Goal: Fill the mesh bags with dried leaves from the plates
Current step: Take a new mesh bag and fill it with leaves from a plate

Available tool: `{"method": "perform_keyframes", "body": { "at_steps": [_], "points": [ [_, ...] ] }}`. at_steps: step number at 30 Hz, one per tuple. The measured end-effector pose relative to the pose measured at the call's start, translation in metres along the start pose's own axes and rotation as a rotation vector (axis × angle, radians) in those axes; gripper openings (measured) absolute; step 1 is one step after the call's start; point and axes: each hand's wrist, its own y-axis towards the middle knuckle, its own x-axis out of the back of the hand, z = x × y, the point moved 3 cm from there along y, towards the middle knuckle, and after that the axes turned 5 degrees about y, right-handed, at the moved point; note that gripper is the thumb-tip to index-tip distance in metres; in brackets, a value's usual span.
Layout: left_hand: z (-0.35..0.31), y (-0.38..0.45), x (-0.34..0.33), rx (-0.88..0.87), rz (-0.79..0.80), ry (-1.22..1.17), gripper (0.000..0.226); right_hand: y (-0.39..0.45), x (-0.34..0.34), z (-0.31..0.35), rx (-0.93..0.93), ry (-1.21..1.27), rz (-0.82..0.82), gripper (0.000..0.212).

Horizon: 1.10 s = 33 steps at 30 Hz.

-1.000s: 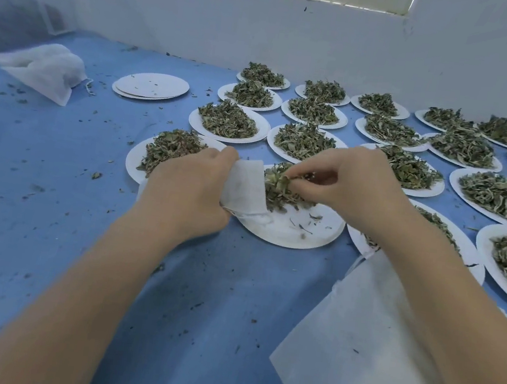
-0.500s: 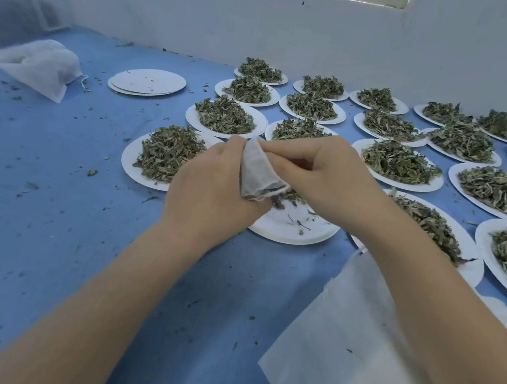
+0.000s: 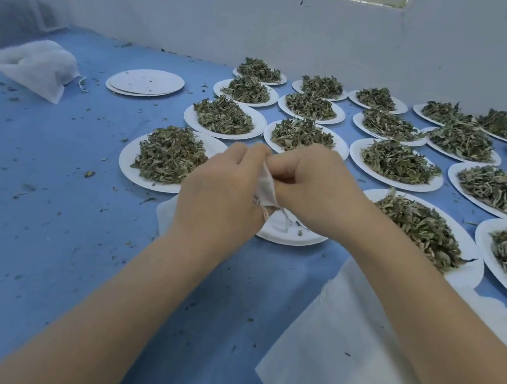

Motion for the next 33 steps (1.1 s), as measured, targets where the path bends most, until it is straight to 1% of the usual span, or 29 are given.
{"method": "perform_keyframes", "body": {
  "at_steps": [2, 3, 4, 5, 6, 9, 11, 13, 16, 17, 18, 19, 20, 22, 23, 26, 28, 33],
  "points": [
    [-0.002, 0.0, -0.001, -0.001, -0.004, 0.004, 0.052, -0.001, 0.001, -0.001, -0.008, 0.071, 0.085, 0.037],
    [-0.003, 0.0, 0.0, -0.007, -0.003, -0.014, 0.053, -0.002, 0.002, -0.001, -0.01, 0.105, 0.119, 0.033],
    [-0.005, 0.0, 0.001, -0.02, -0.01, -0.035, 0.056, -0.003, 0.004, 0.0, -0.009, 0.136, 0.147, 0.024],
    [-0.006, 0.0, 0.003, -0.033, -0.027, -0.054, 0.06, -0.004, 0.006, 0.001, -0.004, 0.162, 0.161, 0.015],
    [-0.006, 0.0, 0.005, -0.035, -0.041, -0.074, 0.065, -0.005, 0.008, 0.003, 0.003, 0.185, 0.165, 0.01],
    [0.002, 0.003, 0.009, 0.021, -0.007, -0.114, 0.073, -0.007, 0.016, 0.006, 0.0, 0.25, 0.172, 0.021],
    [0.008, 0.004, 0.007, 0.036, 0.01, -0.048, 0.065, -0.009, 0.02, 0.009, -0.008, 0.246, 0.178, 0.024],
    [0.012, 0.005, 0.004, 0.022, 0.028, -0.005, 0.059, -0.01, 0.025, 0.011, -0.008, 0.239, 0.138, 0.022],
    [0.019, 0.007, 0.003, 0.037, 0.019, -0.001, 0.055, -0.005, 0.039, 0.003, -0.067, 0.367, -0.019, 0.017],
    [0.023, 0.008, 0.004, 0.06, 0.015, -0.001, 0.055, -0.002, 0.043, -0.004, -0.101, 0.361, -0.077, 0.018],
    [0.026, 0.009, 0.005, 0.083, 0.02, 0.002, 0.056, 0.002, 0.046, -0.011, -0.14, 0.286, -0.123, 0.023],
    [0.03, 0.009, 0.005, 0.099, 0.028, 0.008, 0.056, 0.006, 0.047, -0.018, -0.188, 0.146, -0.141, 0.029],
    [0.032, 0.01, 0.005, 0.11, 0.034, 0.011, 0.054, 0.01, 0.045, -0.024, -0.236, -0.021, -0.12, 0.036],
    [0.036, 0.01, 0.006, 0.139, 0.025, 0.004, 0.051, 0.015, 0.034, -0.034, -0.289, -0.294, 0.004, 0.049],
    [0.037, 0.01, 0.006, 0.152, 0.022, -0.002, 0.051, 0.017, 0.027, -0.039, -0.296, -0.373, 0.069, 0.055],
    [0.037, 0.01, 0.007, 0.158, 0.03, -0.003, 0.049, 0.022, 0.01, -0.047, -0.311, -0.468, 0.196, 0.062],
    [0.036, 0.01, 0.008, 0.165, 0.037, 0.002, 0.048, 0.021, 0.007, -0.049, -0.3, -0.497, 0.227, 0.061],
    [0.036, 0.011, 0.014, 0.198, 0.043, 0.005, 0.043, 0.017, 0.024, -0.04, -0.271, -0.481, 0.086, 0.051]
  ]
}}
